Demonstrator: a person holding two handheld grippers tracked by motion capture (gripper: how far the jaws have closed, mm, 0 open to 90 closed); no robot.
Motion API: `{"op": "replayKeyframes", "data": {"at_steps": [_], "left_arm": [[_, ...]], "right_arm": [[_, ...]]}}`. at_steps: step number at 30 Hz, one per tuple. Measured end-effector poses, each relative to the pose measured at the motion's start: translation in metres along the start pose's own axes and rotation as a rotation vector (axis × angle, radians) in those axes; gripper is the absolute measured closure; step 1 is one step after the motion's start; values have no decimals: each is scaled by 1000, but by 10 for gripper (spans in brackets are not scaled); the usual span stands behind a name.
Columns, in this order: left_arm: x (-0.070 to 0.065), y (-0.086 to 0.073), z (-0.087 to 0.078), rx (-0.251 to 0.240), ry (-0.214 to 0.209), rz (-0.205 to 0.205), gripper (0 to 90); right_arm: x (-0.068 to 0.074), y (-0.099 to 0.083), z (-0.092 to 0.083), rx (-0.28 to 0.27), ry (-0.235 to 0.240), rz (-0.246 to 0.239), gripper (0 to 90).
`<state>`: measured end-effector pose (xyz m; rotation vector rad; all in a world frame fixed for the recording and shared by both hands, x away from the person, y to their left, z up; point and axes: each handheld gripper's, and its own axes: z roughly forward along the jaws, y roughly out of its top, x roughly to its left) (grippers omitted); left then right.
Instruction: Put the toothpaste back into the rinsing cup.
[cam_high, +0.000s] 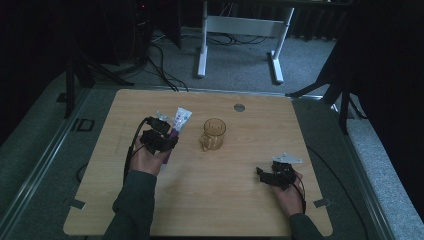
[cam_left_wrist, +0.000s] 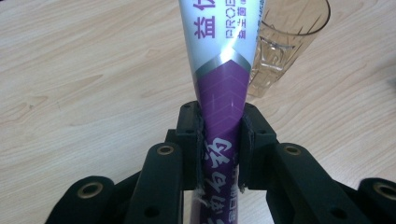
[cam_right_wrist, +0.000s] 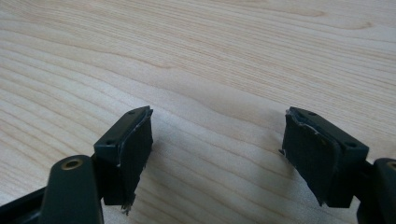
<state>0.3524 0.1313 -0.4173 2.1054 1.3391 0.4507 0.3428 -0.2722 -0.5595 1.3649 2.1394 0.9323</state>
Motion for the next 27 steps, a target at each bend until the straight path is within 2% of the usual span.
{"op": "replayKeyframes", "data": {"at_steps": [18, 20, 27], "left_arm": [[-2, 6, -1, -70, -5, -16, 731], [-2, 7, 0, -62, -12, -12, 731], [-4, 10, 2, -83, -13, -5, 731]], "right_arm": [[0, 0, 0, 0, 0, 0, 242], [0, 0, 0, 0, 0, 0, 242], [0, 0, 0, 0, 0, 0, 242]]}}
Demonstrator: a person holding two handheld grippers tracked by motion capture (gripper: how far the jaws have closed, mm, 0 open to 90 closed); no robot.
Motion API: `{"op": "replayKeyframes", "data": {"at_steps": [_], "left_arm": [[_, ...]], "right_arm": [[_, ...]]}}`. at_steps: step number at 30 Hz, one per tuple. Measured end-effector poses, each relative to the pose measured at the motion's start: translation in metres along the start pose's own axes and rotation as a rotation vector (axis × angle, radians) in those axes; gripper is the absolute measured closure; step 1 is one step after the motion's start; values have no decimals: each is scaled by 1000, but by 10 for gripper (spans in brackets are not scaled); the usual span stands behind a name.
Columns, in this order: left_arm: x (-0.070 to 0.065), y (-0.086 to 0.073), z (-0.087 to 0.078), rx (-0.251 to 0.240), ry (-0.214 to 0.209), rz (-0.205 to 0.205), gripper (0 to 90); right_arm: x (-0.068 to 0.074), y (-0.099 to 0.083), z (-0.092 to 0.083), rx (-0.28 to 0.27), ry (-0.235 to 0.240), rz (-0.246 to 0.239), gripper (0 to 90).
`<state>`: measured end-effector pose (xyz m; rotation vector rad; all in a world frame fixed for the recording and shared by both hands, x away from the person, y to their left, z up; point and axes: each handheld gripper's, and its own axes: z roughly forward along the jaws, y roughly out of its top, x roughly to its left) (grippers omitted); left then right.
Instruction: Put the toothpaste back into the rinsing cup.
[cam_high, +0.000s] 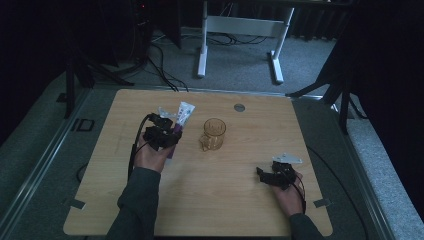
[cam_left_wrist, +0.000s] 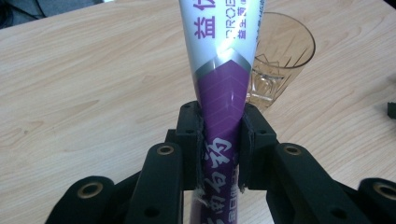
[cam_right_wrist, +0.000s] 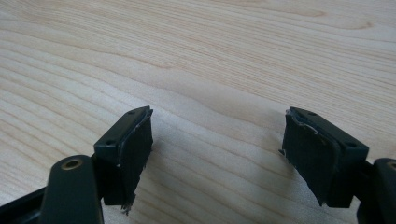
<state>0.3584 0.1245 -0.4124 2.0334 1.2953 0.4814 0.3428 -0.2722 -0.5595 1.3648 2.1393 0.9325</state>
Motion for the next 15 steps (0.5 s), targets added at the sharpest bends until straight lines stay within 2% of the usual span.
{"op": "replayKeyframes", "data": {"at_steps": [8, 15], "left_arm": [[-1, 4, -1, -36, -5, 16, 731], [-3, 8, -3, -84, -11, 13, 730]], "right_arm": [[0, 0, 0, 1, 0, 1, 242], [0, 0, 0, 0, 0, 0, 242]]}}
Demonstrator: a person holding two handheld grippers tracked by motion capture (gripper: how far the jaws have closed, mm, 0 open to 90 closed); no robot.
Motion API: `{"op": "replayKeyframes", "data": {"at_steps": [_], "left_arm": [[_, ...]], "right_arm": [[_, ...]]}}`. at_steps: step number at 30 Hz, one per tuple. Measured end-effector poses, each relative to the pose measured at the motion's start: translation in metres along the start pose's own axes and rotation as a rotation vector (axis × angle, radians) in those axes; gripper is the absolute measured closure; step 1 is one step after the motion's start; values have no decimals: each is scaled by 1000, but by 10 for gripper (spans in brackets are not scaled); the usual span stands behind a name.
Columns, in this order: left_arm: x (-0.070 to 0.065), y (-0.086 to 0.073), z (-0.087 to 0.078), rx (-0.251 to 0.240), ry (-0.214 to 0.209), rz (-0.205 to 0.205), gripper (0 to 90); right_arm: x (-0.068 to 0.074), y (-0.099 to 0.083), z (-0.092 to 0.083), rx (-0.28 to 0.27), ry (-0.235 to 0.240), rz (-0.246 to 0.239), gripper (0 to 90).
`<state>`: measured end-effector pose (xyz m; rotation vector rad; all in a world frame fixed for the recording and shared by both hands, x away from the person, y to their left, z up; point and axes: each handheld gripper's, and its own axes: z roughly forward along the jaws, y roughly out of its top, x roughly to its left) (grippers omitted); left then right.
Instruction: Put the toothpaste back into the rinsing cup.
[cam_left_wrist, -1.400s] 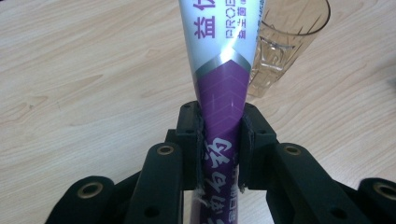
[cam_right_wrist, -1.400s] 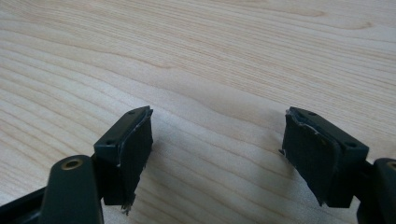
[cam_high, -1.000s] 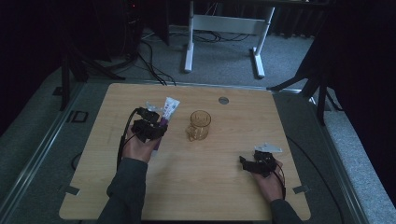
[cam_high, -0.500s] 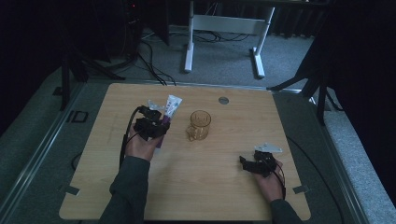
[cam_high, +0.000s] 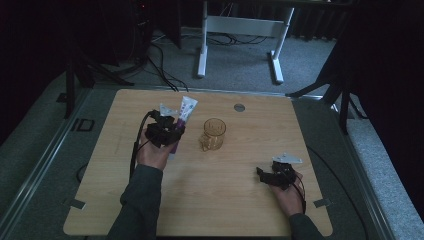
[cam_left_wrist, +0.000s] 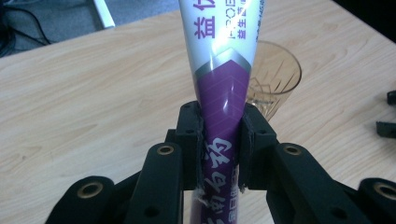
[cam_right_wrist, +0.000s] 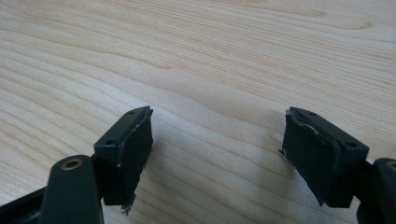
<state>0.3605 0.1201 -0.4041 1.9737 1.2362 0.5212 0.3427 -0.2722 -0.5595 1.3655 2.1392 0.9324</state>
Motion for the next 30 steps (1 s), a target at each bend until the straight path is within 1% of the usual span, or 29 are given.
{"op": "replayKeyframes", "data": {"at_steps": [4, 8, 11, 23, 30], "left_arm": [[-2, 2, 0, -23, -9, 8, 730], [-3, 3, 3, -33, -23, 10, 730], [-3, 4, 4, -39, -25, 14, 730], [-2, 8, 8, -73, -33, 10, 730], [-4, 10, 11, -93, -35, 24, 730]], "right_arm": [[0, 0, 0, 1, 0, 0, 242], [0, 0, 0, 0, 0, 0, 242], [0, 0, 0, 0, 0, 0, 242], [0, 0, 0, 1, 0, 0, 242], [0, 0, 0, 0, 0, 0, 242]]}}
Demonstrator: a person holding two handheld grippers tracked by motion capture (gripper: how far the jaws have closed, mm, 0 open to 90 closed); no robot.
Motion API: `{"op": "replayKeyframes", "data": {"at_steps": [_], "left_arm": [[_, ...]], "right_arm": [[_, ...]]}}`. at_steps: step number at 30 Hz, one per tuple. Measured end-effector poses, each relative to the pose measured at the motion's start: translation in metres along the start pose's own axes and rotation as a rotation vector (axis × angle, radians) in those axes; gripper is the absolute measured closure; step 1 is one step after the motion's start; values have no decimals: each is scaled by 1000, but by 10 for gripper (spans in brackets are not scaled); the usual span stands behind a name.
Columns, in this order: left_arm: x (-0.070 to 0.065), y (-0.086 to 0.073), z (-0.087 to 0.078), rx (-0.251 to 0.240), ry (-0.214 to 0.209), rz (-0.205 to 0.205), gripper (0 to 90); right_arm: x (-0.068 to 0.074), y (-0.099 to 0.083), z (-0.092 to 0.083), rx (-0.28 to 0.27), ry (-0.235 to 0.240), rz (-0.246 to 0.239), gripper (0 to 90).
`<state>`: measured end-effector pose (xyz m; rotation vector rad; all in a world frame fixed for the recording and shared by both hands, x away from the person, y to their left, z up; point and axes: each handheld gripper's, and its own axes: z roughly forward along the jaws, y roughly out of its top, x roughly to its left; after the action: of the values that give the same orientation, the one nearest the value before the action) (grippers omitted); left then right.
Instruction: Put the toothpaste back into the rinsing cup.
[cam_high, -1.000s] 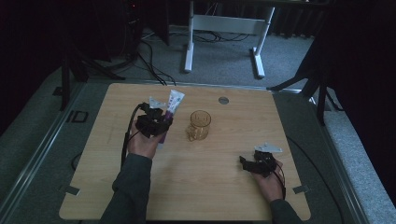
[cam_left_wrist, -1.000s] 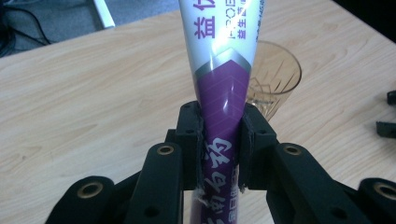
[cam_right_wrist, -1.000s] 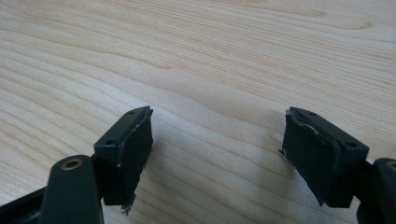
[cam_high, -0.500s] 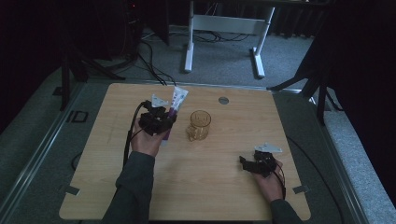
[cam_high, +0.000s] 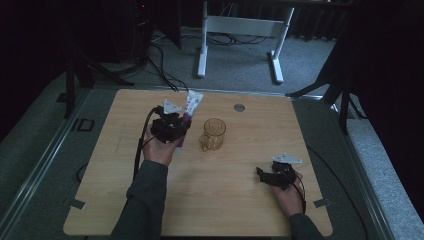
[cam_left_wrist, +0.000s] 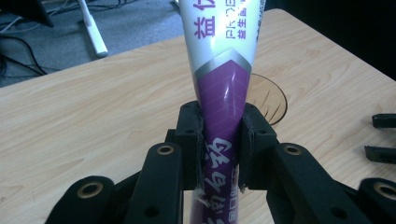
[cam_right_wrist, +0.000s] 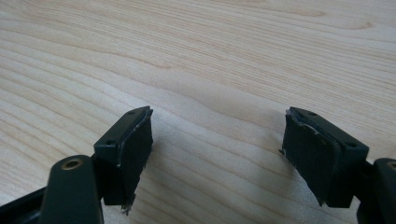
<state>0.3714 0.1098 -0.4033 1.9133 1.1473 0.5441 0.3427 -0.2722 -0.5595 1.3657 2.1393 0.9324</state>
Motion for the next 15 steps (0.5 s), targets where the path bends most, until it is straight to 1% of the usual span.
{"op": "replayKeyframes", "data": {"at_steps": [7, 11, 15], "left_arm": [[-3, 5, 2, -26, -5, 16, 729], [-4, 9, 3, -32, -3, 27, 729], [-4, 11, 3, -44, -11, 21, 729]], "right_arm": [[0, 0, 0, 0, 0, 0, 242], [0, 0, 0, 0, 0, 0, 242], [0, 0, 0, 0, 0, 0, 242]]}}
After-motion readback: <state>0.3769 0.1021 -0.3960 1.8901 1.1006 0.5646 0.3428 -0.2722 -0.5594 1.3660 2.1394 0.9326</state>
